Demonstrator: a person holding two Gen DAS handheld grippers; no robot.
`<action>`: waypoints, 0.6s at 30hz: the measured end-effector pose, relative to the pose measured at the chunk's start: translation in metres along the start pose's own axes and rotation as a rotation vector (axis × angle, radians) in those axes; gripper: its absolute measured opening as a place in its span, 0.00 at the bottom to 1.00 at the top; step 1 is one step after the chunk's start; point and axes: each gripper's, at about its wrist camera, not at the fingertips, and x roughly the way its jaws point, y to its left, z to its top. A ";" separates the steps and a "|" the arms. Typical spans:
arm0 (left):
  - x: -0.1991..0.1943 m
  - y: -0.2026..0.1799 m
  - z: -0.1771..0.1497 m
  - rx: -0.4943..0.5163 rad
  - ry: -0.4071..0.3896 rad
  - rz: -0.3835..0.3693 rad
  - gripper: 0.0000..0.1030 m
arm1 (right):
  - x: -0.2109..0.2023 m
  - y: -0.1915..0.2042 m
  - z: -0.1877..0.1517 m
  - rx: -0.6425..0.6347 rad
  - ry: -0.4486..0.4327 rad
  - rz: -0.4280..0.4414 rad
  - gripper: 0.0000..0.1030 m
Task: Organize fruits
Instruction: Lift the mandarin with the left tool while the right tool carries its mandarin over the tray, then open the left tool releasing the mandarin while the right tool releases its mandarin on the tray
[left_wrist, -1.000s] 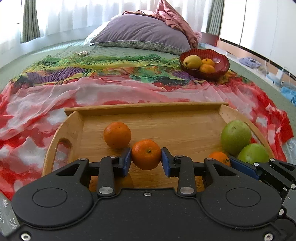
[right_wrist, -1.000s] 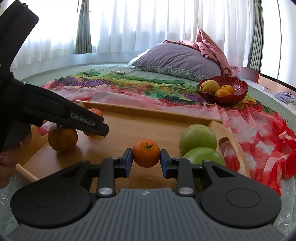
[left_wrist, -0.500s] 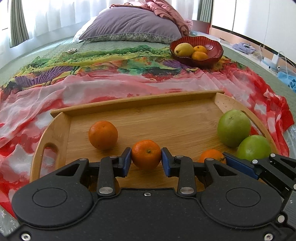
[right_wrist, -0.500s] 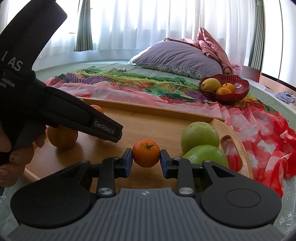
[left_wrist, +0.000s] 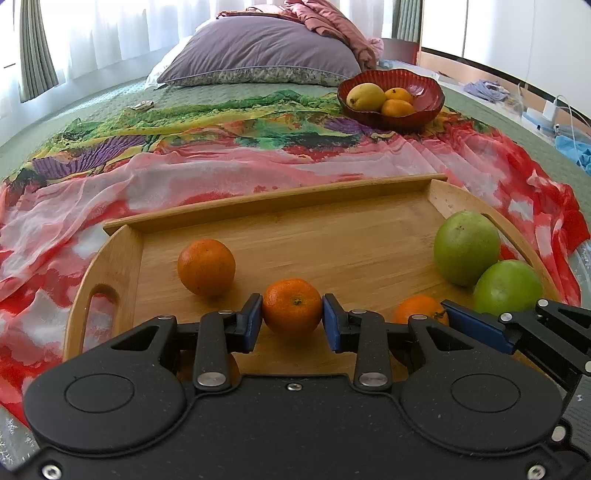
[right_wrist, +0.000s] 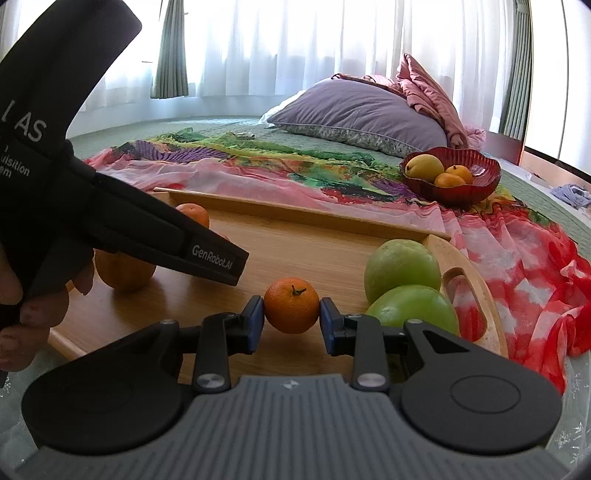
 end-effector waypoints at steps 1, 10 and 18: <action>0.000 0.001 0.000 -0.001 0.000 0.000 0.32 | 0.000 0.001 0.000 -0.005 -0.001 -0.002 0.36; -0.015 0.002 -0.001 -0.002 -0.029 0.001 0.38 | 0.002 0.001 -0.001 -0.011 0.009 0.015 0.36; -0.030 0.007 -0.005 0.002 -0.056 0.013 0.41 | 0.003 -0.003 -0.002 0.023 0.029 0.044 0.38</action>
